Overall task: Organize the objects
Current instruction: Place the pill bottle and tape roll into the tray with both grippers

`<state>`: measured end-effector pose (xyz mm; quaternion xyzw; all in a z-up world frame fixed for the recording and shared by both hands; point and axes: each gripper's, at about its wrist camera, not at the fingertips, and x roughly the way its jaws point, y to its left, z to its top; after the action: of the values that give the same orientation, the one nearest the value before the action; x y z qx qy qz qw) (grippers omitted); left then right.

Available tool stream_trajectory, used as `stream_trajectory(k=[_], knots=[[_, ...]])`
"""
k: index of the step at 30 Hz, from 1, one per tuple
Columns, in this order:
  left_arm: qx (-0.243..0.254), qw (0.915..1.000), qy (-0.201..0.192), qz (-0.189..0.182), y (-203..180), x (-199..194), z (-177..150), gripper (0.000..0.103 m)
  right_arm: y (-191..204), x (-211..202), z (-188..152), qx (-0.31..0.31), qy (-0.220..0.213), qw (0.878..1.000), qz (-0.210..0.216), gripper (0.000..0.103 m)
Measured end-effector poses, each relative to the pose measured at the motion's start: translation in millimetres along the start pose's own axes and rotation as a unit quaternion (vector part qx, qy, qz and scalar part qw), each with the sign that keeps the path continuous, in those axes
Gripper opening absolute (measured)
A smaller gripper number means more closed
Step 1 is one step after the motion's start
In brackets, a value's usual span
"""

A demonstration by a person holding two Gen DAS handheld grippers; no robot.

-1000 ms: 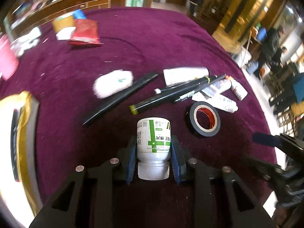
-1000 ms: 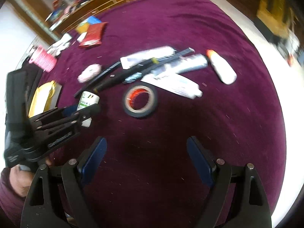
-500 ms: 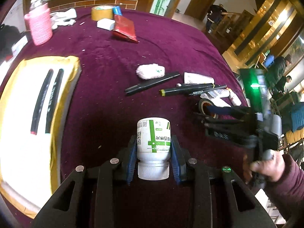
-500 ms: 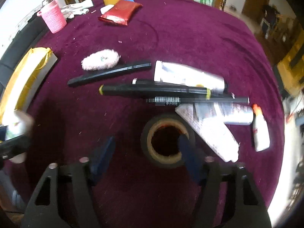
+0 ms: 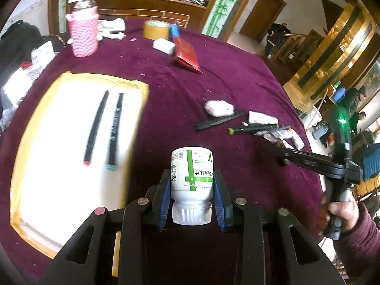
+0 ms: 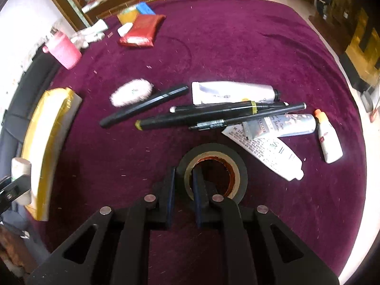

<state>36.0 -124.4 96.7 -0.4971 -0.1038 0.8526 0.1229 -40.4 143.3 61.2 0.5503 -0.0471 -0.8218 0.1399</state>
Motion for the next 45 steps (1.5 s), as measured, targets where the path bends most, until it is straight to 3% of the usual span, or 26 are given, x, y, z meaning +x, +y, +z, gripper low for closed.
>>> stream_trajectory(k=[5, 11, 18, 24, 28, 33, 40, 45], knots=[[-0.014, 0.9997, -0.006, 0.021, 45, -11, 12, 0.028, 38, -18, 7, -0.003, -0.018, 1.000, 0.020, 0.011], [-0.016, 0.9987, -0.008, 0.047, 104, -11, 36, 0.028, 116, -19, 22, -0.028, -0.023, 0.997, 0.066, 0.011], [-0.017, 0.9985, 0.014, 0.050, 150, 23, 56, 0.028, 218, 25, 52, -0.048, 0.005, 0.991, 0.121, 0.012], [-0.039, 0.9982, 0.030, 0.035, 180, 48, 59, 0.028, 282, 76, 84, -0.049, 0.046, 0.986, 0.152, 0.012], [-0.058, 0.9976, 0.035, 0.013, 193, 57, 56, 0.028, 307, 109, 97, -0.048, 0.067, 0.985, 0.151, 0.012], [-0.065, 0.9971, 0.038, -0.008, 195, 63, 54, 0.028, 324, 145, 103, -0.062, 0.083, 0.988, 0.114, 0.012], [-0.089, 0.9955, 0.027, -0.015, 197, 67, 57, 0.029, 330, 166, 112, -0.061, 0.091, 0.990, 0.091, 0.012], [-0.093, 0.9947, 0.039, -0.023, 193, 66, 56, 0.037, 331, 174, 111, -0.060, 0.110, 0.987, 0.100, 0.012]])
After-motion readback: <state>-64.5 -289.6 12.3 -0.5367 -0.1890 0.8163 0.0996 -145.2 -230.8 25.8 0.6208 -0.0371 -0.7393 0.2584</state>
